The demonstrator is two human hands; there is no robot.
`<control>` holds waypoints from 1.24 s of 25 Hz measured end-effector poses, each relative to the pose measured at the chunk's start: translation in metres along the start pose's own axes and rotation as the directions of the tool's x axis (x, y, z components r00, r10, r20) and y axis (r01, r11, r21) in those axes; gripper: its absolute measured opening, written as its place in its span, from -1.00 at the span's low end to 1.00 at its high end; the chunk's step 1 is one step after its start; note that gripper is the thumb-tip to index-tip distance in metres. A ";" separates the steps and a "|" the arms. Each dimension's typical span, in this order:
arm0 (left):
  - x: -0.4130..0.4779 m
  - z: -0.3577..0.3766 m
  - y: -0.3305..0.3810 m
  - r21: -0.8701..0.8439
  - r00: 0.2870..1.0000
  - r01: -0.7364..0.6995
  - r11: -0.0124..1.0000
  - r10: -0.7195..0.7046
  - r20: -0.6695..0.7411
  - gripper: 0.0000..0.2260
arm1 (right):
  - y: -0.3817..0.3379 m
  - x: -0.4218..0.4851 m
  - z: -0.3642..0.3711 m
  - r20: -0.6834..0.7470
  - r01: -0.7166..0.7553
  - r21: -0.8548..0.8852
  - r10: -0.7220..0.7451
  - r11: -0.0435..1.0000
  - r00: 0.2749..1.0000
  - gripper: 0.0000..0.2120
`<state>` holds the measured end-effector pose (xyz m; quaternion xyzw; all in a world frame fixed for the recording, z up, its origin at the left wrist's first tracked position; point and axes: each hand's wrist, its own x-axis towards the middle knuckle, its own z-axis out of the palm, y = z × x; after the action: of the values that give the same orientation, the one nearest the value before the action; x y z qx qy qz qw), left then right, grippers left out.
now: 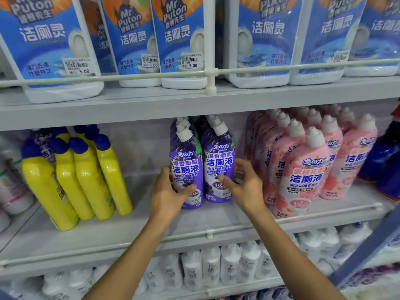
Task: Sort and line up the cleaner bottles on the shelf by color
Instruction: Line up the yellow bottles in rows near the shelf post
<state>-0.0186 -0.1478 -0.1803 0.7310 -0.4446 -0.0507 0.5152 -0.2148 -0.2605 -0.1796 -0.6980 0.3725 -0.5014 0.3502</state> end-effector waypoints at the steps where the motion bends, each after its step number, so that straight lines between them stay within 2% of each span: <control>1: -0.001 0.004 -0.004 -0.001 0.999 -0.001 1.000 0.001 -0.034 -0.44 | 0.001 0.002 0.002 0.013 -0.006 0.026 0.005 1.000 1.000 -0.51; 5: -0.003 0.014 0.002 0.017 0.992 -0.026 1.000 0.028 -0.121 -0.46 | 0.004 0.007 0.006 0.031 0.000 0.080 -0.003 0.997 1.000 -0.54; 13: -0.011 0.015 0.002 -0.030 0.990 -0.010 1.000 0.006 -0.139 -0.40 | 0.012 0.000 0.005 0.019 0.057 0.133 -0.060 0.989 0.998 -0.50; 19: -0.012 0.017 0.004 -0.080 0.988 0.015 0.997 -0.027 -0.150 -0.37 | 0.008 0.008 0.002 0.081 0.010 0.169 -0.024 0.986 0.996 -0.51; 31: -0.018 0.024 0.007 -0.111 0.980 0.021 0.994 -0.042 -0.193 -0.36 | 0.016 0.011 0.001 0.105 0.004 0.176 -0.022 0.984 0.994 -0.50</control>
<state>-0.0466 -0.1531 -0.1924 0.7101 -0.3769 -0.0110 0.5946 -0.2143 -0.2780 -0.1891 -0.6925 0.3030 -0.4967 0.4265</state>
